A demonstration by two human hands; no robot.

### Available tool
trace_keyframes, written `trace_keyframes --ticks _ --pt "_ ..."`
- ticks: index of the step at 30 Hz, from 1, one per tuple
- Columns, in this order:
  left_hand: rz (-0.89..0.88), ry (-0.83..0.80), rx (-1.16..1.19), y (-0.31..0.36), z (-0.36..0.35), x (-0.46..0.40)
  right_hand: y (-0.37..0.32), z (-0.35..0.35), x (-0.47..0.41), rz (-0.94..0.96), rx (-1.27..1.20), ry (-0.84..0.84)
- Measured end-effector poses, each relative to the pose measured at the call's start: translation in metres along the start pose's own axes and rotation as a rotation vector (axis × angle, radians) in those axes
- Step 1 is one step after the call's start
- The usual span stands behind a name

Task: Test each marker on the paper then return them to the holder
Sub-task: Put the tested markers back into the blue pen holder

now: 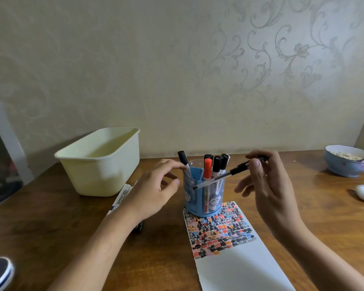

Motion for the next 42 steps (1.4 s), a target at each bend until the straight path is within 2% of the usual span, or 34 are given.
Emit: trace_keyframes --ticks 9,13,17,20,28,36,42 --pt "0.012 -0.005 0.034 0.005 0.0 0.002 0.0 -0.002 0.0 -0.017 0.017 -0.019" --pt "0.018 0.049 0.075 0.006 0.003 0.002 0.002 0.0 0.0 -0.026 0.023 -0.007" --pt "0.054 0.032 0.029 0.003 0.002 0.001 0.003 0.001 0.0 -0.027 0.028 -0.01" --pt "0.003 0.022 0.021 0.005 0.002 0.001 0.003 -0.001 0.001 -0.023 0.036 -0.026" --pt "-0.082 0.167 0.115 0.006 0.012 0.002 0.003 0.0 0.0 -0.012 0.026 0.004" --pt "-0.04 0.019 -0.016 0.002 0.002 -0.002 -0.001 0.002 0.0 0.01 0.002 0.007" --pt "-0.025 -0.008 -0.06 0.0 0.0 -0.002 -0.001 0.005 -0.001 0.025 0.014 0.052"
Point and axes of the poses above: each hand's wrist, its own x-axis away from the middle knuckle, its own z-axis out of the back of the hand, y = z × x, the point moved 4 cm from there along -x, towards the middle knuckle, and after that the axes turned 13 degrees about -y, right-handed, at the moved point
